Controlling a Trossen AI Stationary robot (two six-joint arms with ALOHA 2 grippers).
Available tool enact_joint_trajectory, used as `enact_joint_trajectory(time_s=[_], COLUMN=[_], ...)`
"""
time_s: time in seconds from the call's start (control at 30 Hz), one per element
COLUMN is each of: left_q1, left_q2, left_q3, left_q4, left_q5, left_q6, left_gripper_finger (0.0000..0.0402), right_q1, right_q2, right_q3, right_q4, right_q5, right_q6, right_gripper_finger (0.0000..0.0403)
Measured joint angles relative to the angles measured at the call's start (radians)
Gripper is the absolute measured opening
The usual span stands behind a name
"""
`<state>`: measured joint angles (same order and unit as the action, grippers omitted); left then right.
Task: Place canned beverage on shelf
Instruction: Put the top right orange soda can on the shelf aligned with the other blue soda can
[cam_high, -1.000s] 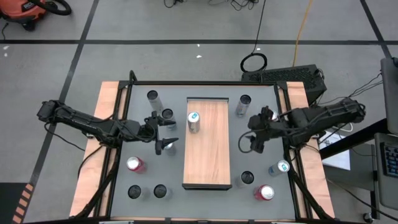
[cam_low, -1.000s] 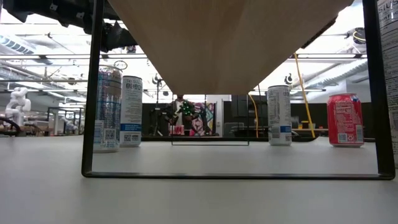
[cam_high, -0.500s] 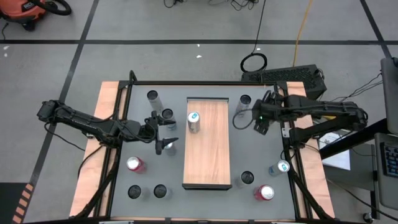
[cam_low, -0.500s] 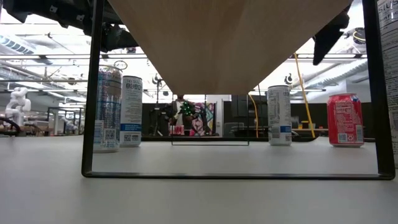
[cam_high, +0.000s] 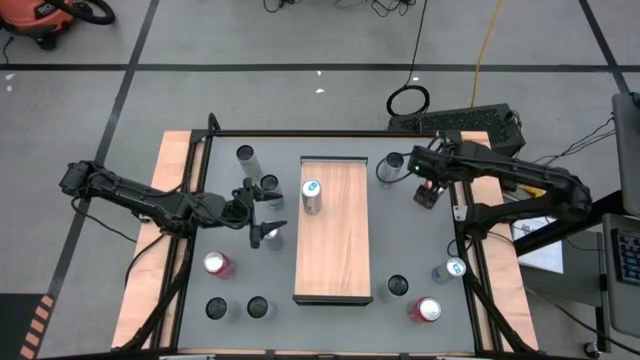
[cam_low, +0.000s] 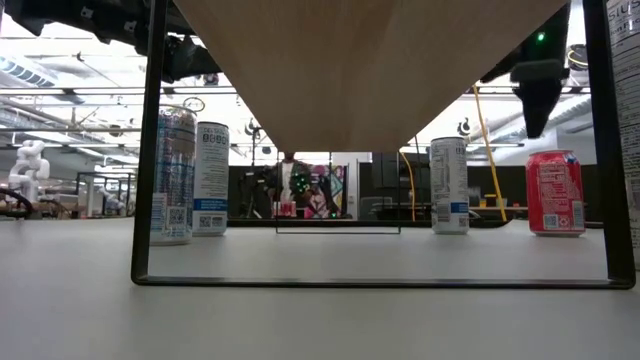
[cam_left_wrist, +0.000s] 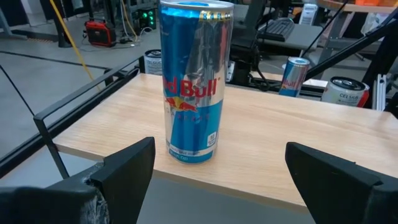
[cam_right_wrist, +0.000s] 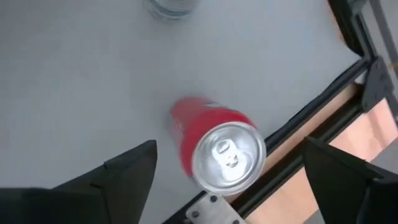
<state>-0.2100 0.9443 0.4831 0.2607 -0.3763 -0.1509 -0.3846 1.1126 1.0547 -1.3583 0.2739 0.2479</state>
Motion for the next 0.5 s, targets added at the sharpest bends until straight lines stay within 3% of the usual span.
enact_joint_trajectory(time_s=[0.5], left_q1=[0.000], left_q2=[0.000], left_q3=[0.000], left_q4=[-0.006], left_q5=[0.000], left_q6=[0.000], left_gripper_finger=[0.0361], right_q1=[-0.179], right_q2=[0.000], right_q3=[-0.145], right_q4=[0.122], right_q5=[-0.078], right_q6=[-0.047], right_gripper_finger=[0.0341])
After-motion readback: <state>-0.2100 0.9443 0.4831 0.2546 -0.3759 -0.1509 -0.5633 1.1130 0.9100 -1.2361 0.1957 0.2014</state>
